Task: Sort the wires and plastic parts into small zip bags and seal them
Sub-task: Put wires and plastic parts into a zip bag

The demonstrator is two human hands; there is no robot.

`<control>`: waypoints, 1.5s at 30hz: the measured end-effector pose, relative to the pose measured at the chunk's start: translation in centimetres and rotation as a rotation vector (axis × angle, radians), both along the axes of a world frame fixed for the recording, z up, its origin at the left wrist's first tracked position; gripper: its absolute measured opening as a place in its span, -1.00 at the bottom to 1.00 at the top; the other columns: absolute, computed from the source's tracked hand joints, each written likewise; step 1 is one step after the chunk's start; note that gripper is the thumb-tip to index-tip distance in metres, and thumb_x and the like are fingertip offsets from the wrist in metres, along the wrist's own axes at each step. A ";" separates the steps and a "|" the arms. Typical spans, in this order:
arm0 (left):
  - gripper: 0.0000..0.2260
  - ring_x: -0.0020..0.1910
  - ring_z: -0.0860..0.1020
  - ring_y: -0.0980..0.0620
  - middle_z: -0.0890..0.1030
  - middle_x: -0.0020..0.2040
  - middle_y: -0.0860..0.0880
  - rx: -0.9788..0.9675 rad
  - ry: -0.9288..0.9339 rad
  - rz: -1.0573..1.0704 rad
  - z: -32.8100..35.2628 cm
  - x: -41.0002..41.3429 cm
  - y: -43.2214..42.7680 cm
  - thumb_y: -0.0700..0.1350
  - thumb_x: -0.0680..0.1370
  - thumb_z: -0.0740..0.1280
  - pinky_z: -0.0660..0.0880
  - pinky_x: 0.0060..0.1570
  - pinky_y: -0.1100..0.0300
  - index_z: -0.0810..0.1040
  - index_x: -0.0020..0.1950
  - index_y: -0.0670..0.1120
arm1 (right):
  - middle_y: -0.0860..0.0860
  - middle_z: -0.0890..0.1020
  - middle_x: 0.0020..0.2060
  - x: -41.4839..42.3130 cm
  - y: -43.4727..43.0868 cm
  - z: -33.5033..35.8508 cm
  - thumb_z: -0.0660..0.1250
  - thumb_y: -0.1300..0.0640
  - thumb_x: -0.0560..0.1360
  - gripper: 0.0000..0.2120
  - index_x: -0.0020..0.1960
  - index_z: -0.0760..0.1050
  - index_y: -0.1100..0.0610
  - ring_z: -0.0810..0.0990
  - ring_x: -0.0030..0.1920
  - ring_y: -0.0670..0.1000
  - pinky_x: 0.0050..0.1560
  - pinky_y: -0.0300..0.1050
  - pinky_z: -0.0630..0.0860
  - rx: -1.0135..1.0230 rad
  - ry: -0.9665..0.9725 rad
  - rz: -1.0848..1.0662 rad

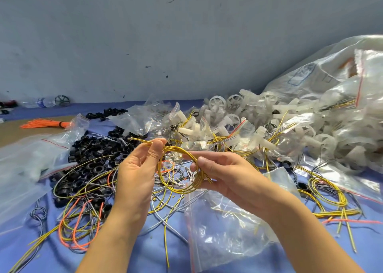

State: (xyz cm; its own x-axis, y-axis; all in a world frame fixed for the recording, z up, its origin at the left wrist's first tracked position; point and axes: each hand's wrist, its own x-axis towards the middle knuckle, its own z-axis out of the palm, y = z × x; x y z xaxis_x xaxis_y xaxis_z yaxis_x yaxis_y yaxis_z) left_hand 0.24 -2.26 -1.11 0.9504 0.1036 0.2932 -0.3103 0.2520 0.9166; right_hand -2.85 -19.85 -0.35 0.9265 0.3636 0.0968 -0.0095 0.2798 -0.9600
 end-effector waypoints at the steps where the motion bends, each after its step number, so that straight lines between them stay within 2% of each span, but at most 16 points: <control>1: -0.80 -0.16 0.59 0.19 0.67 -0.17 0.09 -0.004 0.007 0.003 0.0 0.0 0.0 0.05 0.44 0.36 0.56 -0.13 0.30 0.67 -0.08 -0.03 | -0.02 0.66 -0.18 -0.1 -0.1 0.1 0.26 0.22 0.54 -0.68 0.26 0.53 0.27 0.63 -0.15 -0.10 -0.06 -0.23 0.57 0.056 0.011 0.022; 5: -0.82 -0.24 0.61 0.15 0.65 -0.21 0.05 -0.078 0.033 -0.038 0.1 0.1 -0.1 0.05 0.42 0.37 0.60 -0.21 0.27 0.69 -0.14 -0.01 | 0.04 0.69 -0.09 -0.5 -0.4 0.0 0.30 0.26 0.49 -0.67 0.24 0.57 0.28 0.65 -0.09 -0.09 -0.03 -0.25 0.57 0.166 0.044 0.089; 10: -0.81 -0.20 0.59 0.14 0.64 -0.21 0.05 -0.136 0.053 -0.105 -0.1 0.2 -0.3 0.03 0.43 0.37 0.59 -0.19 0.26 0.64 -0.08 -0.05 | 0.09 0.66 0.13 -0.6 -0.1 -0.5 0.38 0.19 0.48 -0.67 0.23 0.60 0.21 0.57 0.09 0.02 0.18 -0.14 0.51 0.010 -0.013 0.126; 14: -0.80 -0.28 0.58 0.15 0.63 -0.25 0.06 -0.175 0.088 -0.192 -0.3 0.4 -0.2 0.00 0.45 0.35 0.55 -0.27 0.26 0.61 -0.01 -0.07 | 0.03 0.68 0.06 -0.8 0.3 -0.9 0.44 0.10 0.43 -0.69 0.14 0.65 0.17 0.60 0.07 -0.02 0.23 -0.08 0.50 -0.053 -0.011 0.123; 17: -0.83 -0.30 0.58 0.15 0.62 -0.26 0.06 -0.203 0.115 -0.216 -0.5 0.7 0.0 -0.01 0.46 0.35 0.54 -0.33 0.27 0.61 -0.04 -0.07 | -0.01 0.68 -0.02 -1.1 0.6 -1.0 0.44 0.07 0.41 -0.68 0.11 0.64 0.19 0.60 0.00 -0.05 0.16 -0.14 0.53 -0.060 0.000 0.114; 19: -0.84 -0.30 0.58 0.17 0.62 -0.29 0.07 -0.209 0.123 -0.218 -0.7 0.8 0.1 0.00 0.45 0.34 0.54 -0.34 0.30 0.60 -0.06 -0.05 | -0.04 0.67 -0.08 -1.4 1.0 -1.1 0.44 0.06 0.41 -0.76 0.03 0.65 0.14 0.60 -0.06 -0.09 0.14 -0.15 0.54 -0.048 -0.001 0.125; 22: -0.82 -0.31 0.58 0.18 0.61 -0.30 0.09 -0.204 0.129 -0.223 -0.9 0.9 0.0 0.02 0.45 0.34 0.53 -0.34 0.32 0.58 -0.04 -0.05 | -0.04 0.57 -0.21 -1.8 1.6 -1.0 0.46 0.02 0.42 -0.92 -0.17 0.66 0.03 0.53 -0.17 -0.11 0.17 -0.09 0.52 -0.042 -0.007 0.118; 25: -0.83 -0.30 0.57 0.19 0.61 -0.29 0.09 -0.211 0.135 -0.202 -1.1 1.1 0.1 0.02 0.45 0.34 0.54 -0.29 0.28 0.59 -0.05 -0.03 | -0.01 0.46 -0.31 -1.9 1.8 -1.2 0.38 0.04 0.46 -0.85 -0.26 0.61 0.03 0.43 -0.25 -0.07 0.14 -0.06 0.53 -0.033 -0.001 0.083; 28: -0.83 -0.30 0.57 0.19 0.60 -0.31 0.09 -0.239 0.153 -0.125 -1.2 1.4 0.5 0.03 0.45 0.34 0.53 -0.23 0.24 0.60 -0.06 -0.02 | 0.08 0.45 -0.28 -2.0 1.6 -1.3 0.40 -0.03 0.38 -0.82 -0.24 0.58 0.08 0.44 -0.22 -0.02 0.07 -0.09 0.53 -0.009 0.006 0.045; 30: -0.84 -0.32 0.57 0.19 0.60 -0.32 0.10 -0.269 0.175 -0.066 -1.1 1.7 1.1 0.03 0.48 0.33 0.55 -0.30 0.29 0.60 -0.07 -0.02 | 0.10 0.49 -0.24 -2.1 1.5 -1.3 0.41 -0.05 0.36 -0.77 -0.19 0.57 0.12 0.49 -0.18 0.00 0.08 -0.08 0.53 -0.007 0.010 0.036; 38: -0.85 -0.35 0.54 0.23 0.57 -0.30 0.12 -0.318 0.202 0.147 -1.0 3.0 4.1 0.00 0.59 0.27 0.53 -0.38 0.36 0.58 -0.08 -0.01 | 0.01 0.55 -0.18 -2.4 0.5 -1.5 0.36 0.06 0.51 -0.88 -0.14 0.54 0.10 0.55 -0.06 0.00 0.04 -0.09 0.52 0.047 -0.014 0.022; 42: -0.85 -0.33 0.51 0.24 0.55 -0.28 0.14 -0.379 0.209 0.257 -0.1 3.6 5.7 0.00 0.61 0.27 0.50 -0.34 0.36 0.56 -0.11 0.01 | 0.01 0.56 -0.15 -2.6 -0.3 -1.0 0.35 0.05 0.49 -0.90 -0.12 0.56 0.08 0.54 -0.03 -0.01 0.07 -0.09 0.50 0.111 -0.035 0.080; 45: -0.86 -0.34 0.52 0.25 0.58 -0.28 0.14 -0.399 0.223 0.239 0.5 3.1 5.2 0.01 0.59 0.29 0.50 -0.28 0.32 0.57 -0.10 0.01 | 0.00 0.55 -0.13 -2.5 -0.8 -0.4 0.33 0.07 0.50 -0.91 -0.10 0.57 0.08 0.55 -0.02 0.00 0.10 -0.05 0.51 0.234 -0.028 0.063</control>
State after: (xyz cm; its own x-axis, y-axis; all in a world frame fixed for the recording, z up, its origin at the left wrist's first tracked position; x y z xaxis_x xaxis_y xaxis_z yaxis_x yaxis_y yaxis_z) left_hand 3.36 2.92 -0.65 0.9213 0.3883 -0.0208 -0.2099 0.5416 0.8140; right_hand -5.32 -20.66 -0.75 0.8985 0.3854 0.2102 -0.0088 0.4945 -0.8691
